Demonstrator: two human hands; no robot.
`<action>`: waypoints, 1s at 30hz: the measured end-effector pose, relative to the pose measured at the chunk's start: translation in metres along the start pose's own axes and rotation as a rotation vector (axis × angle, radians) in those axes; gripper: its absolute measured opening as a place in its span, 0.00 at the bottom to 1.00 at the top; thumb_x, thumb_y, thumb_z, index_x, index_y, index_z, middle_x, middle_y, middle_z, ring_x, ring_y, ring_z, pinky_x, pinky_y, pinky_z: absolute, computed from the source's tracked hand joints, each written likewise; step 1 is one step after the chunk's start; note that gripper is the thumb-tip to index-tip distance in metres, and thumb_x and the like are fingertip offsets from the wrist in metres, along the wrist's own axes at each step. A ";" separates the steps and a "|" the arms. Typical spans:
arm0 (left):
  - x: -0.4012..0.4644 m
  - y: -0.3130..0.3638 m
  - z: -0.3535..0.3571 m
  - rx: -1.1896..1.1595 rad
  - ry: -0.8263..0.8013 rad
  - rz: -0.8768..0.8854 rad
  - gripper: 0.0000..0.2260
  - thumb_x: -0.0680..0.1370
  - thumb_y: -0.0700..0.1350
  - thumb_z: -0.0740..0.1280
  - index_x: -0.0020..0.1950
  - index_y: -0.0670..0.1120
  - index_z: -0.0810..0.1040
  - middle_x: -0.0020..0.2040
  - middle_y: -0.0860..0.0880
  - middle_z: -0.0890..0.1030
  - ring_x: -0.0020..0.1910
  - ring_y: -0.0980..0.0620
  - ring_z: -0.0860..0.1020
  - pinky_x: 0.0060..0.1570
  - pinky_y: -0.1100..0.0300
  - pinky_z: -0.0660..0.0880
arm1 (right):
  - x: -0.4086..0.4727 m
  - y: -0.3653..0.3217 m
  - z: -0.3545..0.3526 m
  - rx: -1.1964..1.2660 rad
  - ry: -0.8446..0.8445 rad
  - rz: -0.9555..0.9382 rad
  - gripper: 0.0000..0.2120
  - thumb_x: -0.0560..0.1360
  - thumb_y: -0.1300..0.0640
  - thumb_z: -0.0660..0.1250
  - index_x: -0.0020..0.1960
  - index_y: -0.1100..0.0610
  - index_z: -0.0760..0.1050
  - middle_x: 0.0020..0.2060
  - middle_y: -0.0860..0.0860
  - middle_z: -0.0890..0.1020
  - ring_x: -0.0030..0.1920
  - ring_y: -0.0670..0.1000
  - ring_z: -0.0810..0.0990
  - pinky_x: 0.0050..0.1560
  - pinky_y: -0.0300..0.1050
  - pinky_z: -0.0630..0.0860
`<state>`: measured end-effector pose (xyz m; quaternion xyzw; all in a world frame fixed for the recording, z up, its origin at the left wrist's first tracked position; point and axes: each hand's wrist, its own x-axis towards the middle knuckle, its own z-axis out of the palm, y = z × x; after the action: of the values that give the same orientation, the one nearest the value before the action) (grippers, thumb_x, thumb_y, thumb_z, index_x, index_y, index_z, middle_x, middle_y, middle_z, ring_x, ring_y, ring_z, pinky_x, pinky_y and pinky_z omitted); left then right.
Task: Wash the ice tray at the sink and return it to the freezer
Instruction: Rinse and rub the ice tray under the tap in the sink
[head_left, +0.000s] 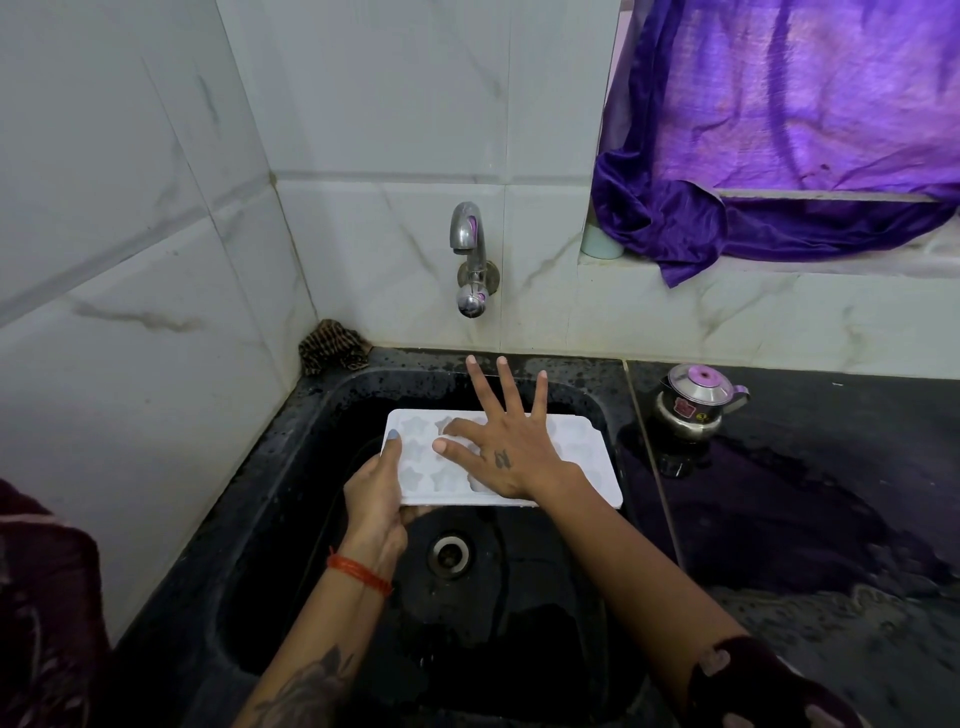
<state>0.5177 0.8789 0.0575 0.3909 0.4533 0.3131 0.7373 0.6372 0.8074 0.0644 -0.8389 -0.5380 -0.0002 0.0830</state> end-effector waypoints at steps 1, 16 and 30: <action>0.000 -0.001 0.000 0.002 -0.001 -0.002 0.08 0.78 0.49 0.65 0.43 0.46 0.78 0.41 0.45 0.82 0.38 0.47 0.81 0.27 0.56 0.80 | 0.000 0.000 0.000 -0.013 0.013 -0.005 0.38 0.67 0.25 0.33 0.63 0.36 0.70 0.75 0.48 0.33 0.73 0.57 0.28 0.64 0.69 0.24; 0.002 -0.001 -0.002 0.017 0.002 0.017 0.08 0.78 0.49 0.65 0.43 0.47 0.78 0.40 0.45 0.82 0.37 0.48 0.81 0.30 0.54 0.80 | -0.003 -0.005 -0.002 0.118 -0.075 0.063 0.26 0.75 0.31 0.43 0.66 0.35 0.67 0.73 0.47 0.29 0.71 0.55 0.24 0.64 0.68 0.24; 0.000 -0.003 -0.001 0.021 -0.010 0.028 0.08 0.78 0.49 0.65 0.42 0.47 0.78 0.40 0.45 0.82 0.38 0.47 0.81 0.38 0.51 0.80 | -0.004 0.001 -0.001 -0.029 0.102 -0.040 0.40 0.65 0.27 0.31 0.62 0.38 0.71 0.72 0.47 0.30 0.73 0.58 0.28 0.64 0.68 0.24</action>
<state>0.5176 0.8777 0.0542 0.4064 0.4474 0.3166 0.7311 0.6364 0.8028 0.0651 -0.8279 -0.5496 -0.0525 0.0982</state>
